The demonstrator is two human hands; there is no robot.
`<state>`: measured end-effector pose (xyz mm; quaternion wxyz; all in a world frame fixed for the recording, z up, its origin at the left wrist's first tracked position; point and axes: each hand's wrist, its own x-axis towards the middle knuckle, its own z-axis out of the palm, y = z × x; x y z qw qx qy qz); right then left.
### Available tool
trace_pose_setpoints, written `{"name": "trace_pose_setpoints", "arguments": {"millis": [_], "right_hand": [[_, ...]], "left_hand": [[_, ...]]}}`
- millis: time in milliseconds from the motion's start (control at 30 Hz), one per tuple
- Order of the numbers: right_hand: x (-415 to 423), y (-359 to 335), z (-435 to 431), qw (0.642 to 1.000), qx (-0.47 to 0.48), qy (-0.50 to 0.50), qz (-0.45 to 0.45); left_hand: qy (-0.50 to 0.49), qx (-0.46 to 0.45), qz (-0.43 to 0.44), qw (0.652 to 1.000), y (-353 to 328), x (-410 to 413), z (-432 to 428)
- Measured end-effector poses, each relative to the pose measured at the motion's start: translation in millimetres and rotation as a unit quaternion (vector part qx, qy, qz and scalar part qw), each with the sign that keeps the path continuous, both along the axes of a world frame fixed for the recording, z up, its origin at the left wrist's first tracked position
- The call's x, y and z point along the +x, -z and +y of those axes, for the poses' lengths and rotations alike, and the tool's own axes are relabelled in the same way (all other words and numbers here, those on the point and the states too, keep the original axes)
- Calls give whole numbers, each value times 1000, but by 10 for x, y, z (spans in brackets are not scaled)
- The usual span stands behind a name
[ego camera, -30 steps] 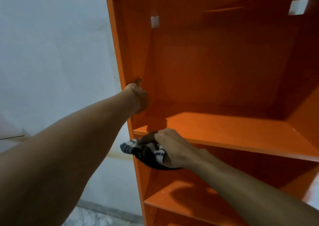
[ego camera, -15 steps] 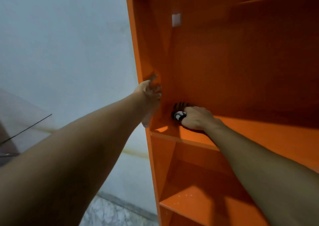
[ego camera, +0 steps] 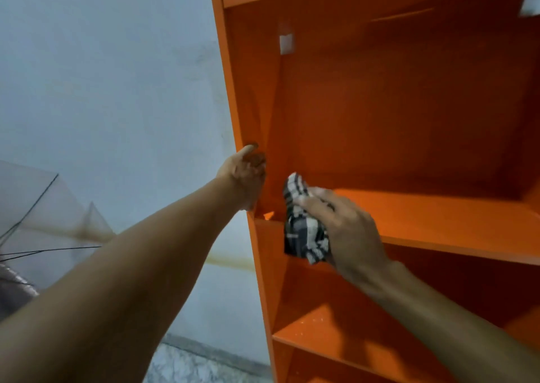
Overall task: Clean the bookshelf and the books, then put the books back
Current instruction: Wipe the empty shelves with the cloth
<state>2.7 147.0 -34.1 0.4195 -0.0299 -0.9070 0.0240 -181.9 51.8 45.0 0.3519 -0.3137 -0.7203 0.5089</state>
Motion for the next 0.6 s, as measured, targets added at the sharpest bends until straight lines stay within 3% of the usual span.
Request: {"name": "trace_pose_setpoints", "arguments": {"millis": [33, 100, 167, 267, 333, 400, 467, 600], "right_hand": [[-22, -47, 25, 998, 17, 56, -9], [-139, -102, 47, 984, 5, 125, -130], [-281, -37, -92, 945, -55, 110, -303], [-456, -81, -237, 907, -100, 79, -401], [-550, -185, -182, 897, -201, 52, -391], [-570, -139, -98, 923, -231, 63, -300], [-561, 42, -53, 948, -166, 141, -232], [-442, 297, -93, 956, -48, 218, -192]], "left_hand": [[23, -38, -92, 995, 67, 45, -10], [21, -31, -146, 989, 162, 215, -69], [19, -3, -192, 981, 261, 224, -94], [23, 7, -250, 968, 378, 266, -139], [59, 10, -259, 964, 409, 269, -208], [93, 19, -258, 961, 483, 220, -245], [111, 39, -268, 956, 479, 242, -271], [115, 68, -336, 932, 490, 382, -161]]}}
